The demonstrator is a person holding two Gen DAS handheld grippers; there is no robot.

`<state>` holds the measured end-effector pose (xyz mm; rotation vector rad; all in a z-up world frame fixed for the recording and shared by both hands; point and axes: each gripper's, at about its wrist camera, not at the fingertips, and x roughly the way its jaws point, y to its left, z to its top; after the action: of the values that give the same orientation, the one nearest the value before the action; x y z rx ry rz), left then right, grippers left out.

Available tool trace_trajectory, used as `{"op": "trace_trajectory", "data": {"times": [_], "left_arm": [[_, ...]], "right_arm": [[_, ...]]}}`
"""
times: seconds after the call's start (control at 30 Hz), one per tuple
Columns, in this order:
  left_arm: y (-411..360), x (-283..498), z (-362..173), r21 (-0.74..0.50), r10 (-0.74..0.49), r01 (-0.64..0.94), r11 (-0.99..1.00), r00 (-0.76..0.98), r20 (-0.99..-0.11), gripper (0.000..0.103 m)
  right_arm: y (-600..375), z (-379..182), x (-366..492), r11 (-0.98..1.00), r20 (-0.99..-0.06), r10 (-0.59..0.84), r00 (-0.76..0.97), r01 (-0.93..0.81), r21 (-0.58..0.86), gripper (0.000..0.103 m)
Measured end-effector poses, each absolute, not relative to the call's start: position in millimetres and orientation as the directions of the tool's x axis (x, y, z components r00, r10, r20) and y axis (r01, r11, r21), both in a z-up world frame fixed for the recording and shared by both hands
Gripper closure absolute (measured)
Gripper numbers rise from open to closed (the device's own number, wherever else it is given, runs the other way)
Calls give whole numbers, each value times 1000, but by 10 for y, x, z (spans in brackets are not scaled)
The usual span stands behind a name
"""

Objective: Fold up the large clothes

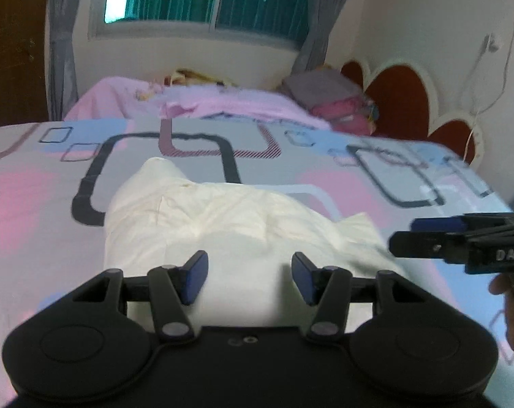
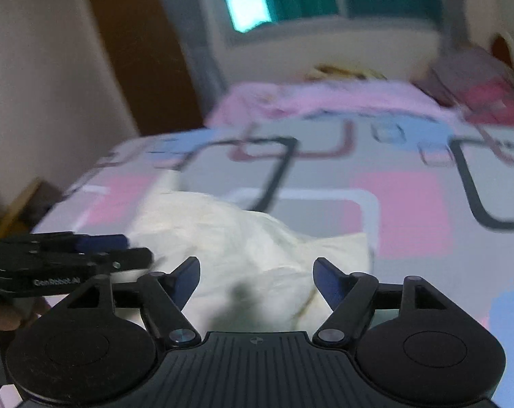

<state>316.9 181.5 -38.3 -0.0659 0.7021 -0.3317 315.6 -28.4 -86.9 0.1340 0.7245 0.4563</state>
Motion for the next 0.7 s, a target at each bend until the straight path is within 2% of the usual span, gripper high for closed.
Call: {"op": "trace_trajectory", "data": {"times": [0.07, 0.23, 0.37, 0.47, 0.7], "left_arm": [[1816, 2892, -335, -184, -334, 281, 942, 725, -602, 50], [1697, 2423, -401, -97, -288, 293, 951, 732, -617, 52], [1699, 2179, -560, -112, -277, 272, 956, 708, -649, 53], [1700, 2092, -710, -98, -256, 259, 961, 696, -671, 51], [1697, 2143, -944, -97, -238, 240, 966, 678, -695, 51]], "right_arm": [[-210, -834, 2982, 879, -608, 468, 641, -405, 251, 45], [-91, -975, 2589, 862, -637, 472, 610, -470, 188, 49], [-153, -1232, 2320, 866, -673, 454, 584, -466, 181, 56], [-192, -1538, 2283, 878, -715, 432, 550, -439, 192, 56], [-223, -1881, 2310, 883, -720, 444, 533, -397, 250, 56]]}}
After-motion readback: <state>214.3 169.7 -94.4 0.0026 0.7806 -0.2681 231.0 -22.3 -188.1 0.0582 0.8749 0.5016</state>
